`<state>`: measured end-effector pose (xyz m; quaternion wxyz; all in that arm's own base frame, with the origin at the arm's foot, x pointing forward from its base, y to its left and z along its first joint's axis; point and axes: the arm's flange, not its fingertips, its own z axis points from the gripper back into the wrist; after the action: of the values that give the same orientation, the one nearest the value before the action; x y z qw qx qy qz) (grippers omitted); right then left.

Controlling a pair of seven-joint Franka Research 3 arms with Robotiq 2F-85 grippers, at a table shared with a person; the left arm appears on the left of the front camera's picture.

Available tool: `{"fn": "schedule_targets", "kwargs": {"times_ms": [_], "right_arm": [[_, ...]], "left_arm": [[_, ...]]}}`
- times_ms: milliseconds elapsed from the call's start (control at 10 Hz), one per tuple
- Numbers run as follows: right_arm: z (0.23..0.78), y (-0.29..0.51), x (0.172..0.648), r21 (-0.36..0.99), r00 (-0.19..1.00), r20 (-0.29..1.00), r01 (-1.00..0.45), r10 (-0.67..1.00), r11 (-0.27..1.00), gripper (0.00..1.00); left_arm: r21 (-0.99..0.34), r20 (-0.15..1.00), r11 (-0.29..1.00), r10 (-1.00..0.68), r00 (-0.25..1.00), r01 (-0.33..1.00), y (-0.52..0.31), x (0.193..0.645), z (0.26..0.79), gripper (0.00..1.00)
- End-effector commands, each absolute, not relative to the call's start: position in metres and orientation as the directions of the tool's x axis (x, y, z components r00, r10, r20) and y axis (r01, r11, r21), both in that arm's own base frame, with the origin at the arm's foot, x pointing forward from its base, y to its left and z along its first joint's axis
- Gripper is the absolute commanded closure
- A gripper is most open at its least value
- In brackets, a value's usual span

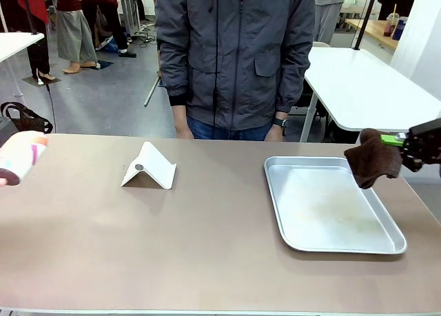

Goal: Clean the surface of the table.
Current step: Return the Lint Roller and towel to their original positions.

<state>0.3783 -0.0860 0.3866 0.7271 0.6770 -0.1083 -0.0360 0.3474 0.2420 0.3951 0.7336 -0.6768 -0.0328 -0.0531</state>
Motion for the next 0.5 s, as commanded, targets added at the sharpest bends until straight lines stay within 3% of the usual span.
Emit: {"fn": "schedule_targets", "kwargs": {"times_ms": [0, 400], "right_arm": [[0.421, -0.029, 0.400, 0.978, 0.980, 0.169, -0.153, -0.107, 0.142, 0.89], [0.438, 0.114, 0.423, 0.935, 0.978, 0.206, -0.204, 0.024, 0.291, 0.89]], "left_arm": [[-0.981, 0.065, 0.174, -0.113, 0.992, 0.084, 0.167, 0.389, 0.445, 0.78], [-0.901, 0.060, 0.431, 0.013, 0.998, 0.049, 0.034, 0.418, 0.476, 0.78]]}}
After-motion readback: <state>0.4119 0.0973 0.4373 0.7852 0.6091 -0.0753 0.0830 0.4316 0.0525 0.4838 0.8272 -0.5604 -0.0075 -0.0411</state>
